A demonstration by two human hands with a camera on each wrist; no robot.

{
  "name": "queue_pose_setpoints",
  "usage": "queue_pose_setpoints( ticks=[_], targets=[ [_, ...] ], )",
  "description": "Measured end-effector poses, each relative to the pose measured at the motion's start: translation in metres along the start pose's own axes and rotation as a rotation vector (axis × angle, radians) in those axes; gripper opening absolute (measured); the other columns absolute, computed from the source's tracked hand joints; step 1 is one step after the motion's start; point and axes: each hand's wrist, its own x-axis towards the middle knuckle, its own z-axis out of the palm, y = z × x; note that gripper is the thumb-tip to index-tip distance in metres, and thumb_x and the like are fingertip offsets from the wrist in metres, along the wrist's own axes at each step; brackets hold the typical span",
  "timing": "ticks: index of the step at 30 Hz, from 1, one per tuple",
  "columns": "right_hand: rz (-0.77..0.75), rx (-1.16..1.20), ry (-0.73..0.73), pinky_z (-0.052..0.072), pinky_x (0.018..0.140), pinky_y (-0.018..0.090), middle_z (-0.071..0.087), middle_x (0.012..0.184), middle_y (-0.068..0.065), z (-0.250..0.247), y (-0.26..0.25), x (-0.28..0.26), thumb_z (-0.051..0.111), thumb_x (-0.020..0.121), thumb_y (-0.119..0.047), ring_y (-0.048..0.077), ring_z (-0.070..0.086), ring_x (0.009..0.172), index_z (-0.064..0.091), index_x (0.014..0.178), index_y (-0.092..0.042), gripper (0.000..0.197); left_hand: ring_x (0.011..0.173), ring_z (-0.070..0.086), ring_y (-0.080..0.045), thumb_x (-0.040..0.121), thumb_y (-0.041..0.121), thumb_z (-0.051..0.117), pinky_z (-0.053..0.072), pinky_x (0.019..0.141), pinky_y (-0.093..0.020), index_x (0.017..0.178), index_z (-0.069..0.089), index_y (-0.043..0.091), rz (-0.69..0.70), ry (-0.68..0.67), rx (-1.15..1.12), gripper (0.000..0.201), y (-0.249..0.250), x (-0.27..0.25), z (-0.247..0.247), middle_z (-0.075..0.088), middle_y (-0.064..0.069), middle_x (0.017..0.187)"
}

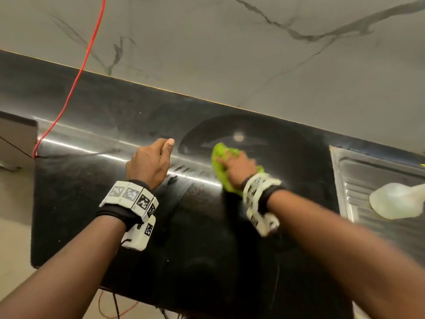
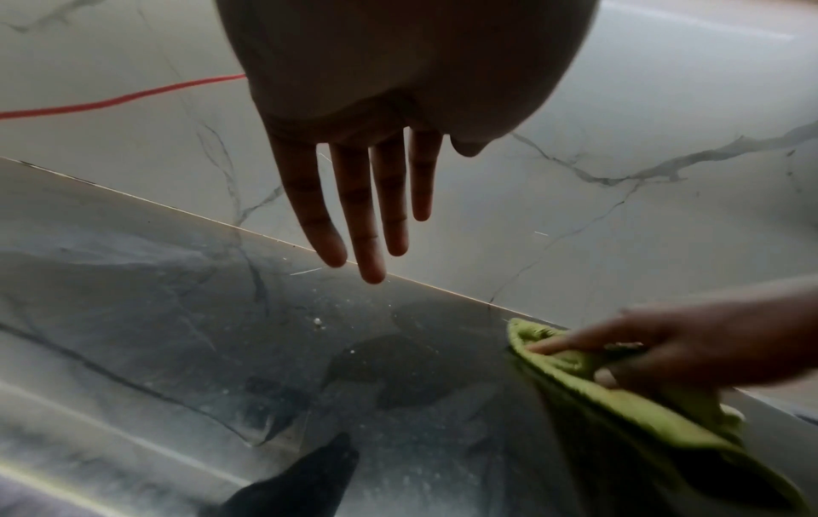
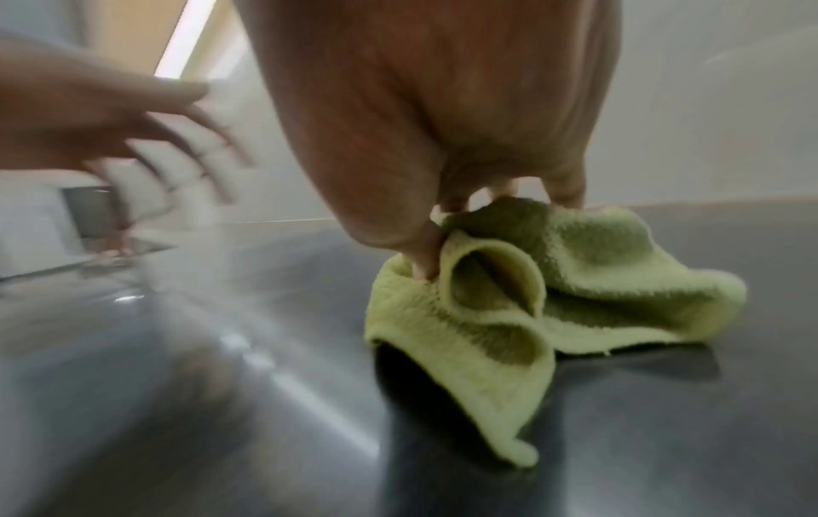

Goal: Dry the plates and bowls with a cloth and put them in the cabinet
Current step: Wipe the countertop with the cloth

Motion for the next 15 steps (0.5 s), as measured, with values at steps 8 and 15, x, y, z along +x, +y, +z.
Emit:
queue_pose_setpoints(
  ticks=[8, 15],
  targets=[
    [-0.09, -0.021, 0.106, 0.018, 0.12, 0.044, 0.02, 0.161, 0.013, 0.008, -0.033, 0.082, 0.048, 0.092, -0.013, 0.035, 0.018, 0.147, 0.039, 0.147, -0.016, 0.056, 0.1, 0.061, -0.036, 0.101, 0.06, 0.025, 0.044, 0.081, -0.048, 0.108, 0.061, 0.026, -0.117, 0.048, -0.008, 0.05, -0.03, -0.008, -0.014, 0.07, -0.007, 0.098],
    [-0.783, 0.245, 0.04, 0.024, 0.116, 0.048, 0.048, 0.146, 0.01, 0.12, -0.159, -0.111, 0.06, 0.084, -0.005, 0.034, 0.031, 0.14, 0.062, 0.129, -0.013, 0.046, 0.092, 0.063, -0.04, 0.09, 0.071, 0.016, 0.051, 0.083, -0.052, 0.103, 0.06, 0.024, -0.092, 0.129, -0.041, 0.065, -0.017, 0.012, -0.028, 0.071, -0.009, 0.091]
  ],
)
